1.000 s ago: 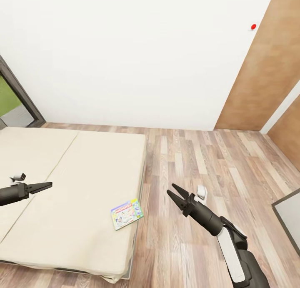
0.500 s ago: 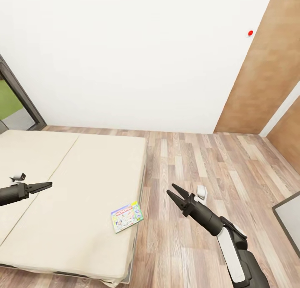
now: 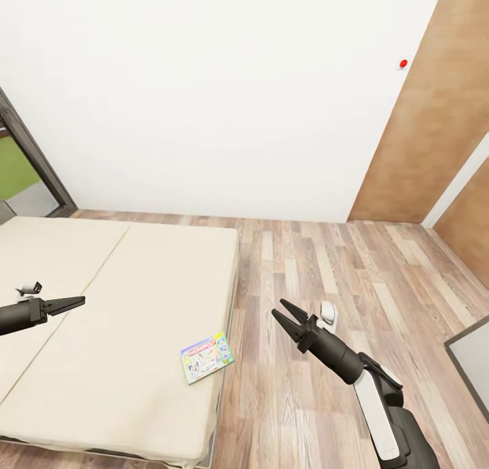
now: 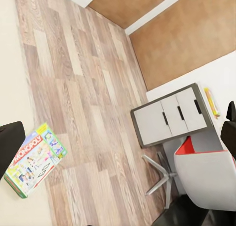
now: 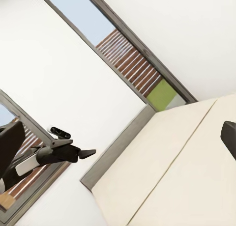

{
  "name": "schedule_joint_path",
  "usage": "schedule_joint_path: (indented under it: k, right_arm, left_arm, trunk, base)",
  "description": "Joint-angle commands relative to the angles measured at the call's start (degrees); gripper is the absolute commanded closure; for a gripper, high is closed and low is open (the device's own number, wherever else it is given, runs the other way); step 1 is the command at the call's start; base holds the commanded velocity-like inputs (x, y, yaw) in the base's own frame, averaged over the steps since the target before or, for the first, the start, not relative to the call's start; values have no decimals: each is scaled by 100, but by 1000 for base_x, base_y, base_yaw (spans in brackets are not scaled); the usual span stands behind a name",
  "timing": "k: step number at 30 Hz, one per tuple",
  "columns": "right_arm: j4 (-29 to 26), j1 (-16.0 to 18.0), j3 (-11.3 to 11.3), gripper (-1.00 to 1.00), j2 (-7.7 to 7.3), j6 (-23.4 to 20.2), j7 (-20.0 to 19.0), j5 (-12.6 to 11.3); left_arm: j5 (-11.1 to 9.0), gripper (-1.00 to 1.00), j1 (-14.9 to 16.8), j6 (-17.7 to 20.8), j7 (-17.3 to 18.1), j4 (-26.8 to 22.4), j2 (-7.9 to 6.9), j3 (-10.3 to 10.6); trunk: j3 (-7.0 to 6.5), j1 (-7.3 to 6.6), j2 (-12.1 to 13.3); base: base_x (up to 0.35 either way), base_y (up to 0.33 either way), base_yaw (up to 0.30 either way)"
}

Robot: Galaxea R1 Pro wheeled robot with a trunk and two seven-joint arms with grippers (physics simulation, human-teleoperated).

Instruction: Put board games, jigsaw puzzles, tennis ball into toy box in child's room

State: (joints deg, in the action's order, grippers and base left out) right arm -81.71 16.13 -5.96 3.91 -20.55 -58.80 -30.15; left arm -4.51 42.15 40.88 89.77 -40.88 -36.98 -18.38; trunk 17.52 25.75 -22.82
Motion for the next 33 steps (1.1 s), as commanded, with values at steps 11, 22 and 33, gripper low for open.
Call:
schedule_joint_path:
  k: [11, 22, 33]
  right_arm:
    - [-45, 4, -7, -100, 5, 123, 54, -24]
    - [-124, 10, 29, -100, 2, 69, 1686, -7]
    - [-410, 13, 82, -100, 35, -381, 5147, 568]
  left_arm:
    - [3, -100, 4, 61, 23, 1, 3, 4]
    - [49, -100, 4, -165, 23, -13, 509, 28]
    - [139, -100, 10, -219, -1378, -23, 1298, 377]
  trunk:
    - [-95, 3, -10]
    - [-200, 3, -10]
    - [-305, 3, -10]
  base:
    - [0, 0, 0]
    - [0, 0, 0]
    - [0, 0, 0]
